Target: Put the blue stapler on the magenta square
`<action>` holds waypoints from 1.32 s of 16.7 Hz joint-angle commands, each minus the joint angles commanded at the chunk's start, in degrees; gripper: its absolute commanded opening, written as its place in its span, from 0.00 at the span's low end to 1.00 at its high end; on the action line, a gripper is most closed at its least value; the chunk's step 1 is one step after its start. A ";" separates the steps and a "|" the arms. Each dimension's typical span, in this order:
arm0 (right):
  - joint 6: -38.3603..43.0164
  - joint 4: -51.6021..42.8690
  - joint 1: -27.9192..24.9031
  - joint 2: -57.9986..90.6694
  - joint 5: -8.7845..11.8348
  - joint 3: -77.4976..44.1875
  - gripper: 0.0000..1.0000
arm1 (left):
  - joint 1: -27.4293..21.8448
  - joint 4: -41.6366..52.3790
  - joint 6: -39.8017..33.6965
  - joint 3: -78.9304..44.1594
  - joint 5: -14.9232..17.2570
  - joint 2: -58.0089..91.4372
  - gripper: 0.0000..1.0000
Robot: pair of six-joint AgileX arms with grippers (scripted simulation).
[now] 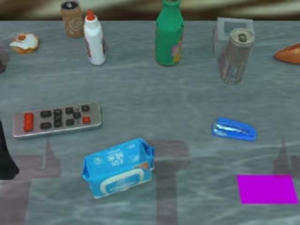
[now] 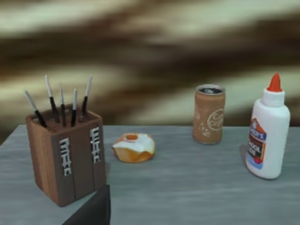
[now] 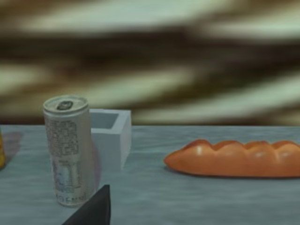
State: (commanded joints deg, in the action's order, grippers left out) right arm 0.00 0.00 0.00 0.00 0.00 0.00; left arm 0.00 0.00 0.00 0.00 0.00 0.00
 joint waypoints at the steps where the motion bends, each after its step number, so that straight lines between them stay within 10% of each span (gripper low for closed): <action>1: 0.00 0.00 0.00 0.00 0.00 0.00 1.00 | 0.00 0.00 0.00 0.00 0.00 0.00 1.00; 9: -8.47 -11.41 -4.06 16.58 0.04 -16.49 1.00 | 0.00 0.00 0.00 0.00 0.00 0.00 1.00; 22: -39.97 -56.25 -18.72 96.19 -0.02 -80.71 1.00 | 0.00 0.00 0.00 0.00 0.00 0.00 1.00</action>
State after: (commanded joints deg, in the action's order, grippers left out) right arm -39.97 -56.25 -18.72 96.19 -0.02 -80.71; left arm 0.00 0.00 0.00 0.00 0.00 0.00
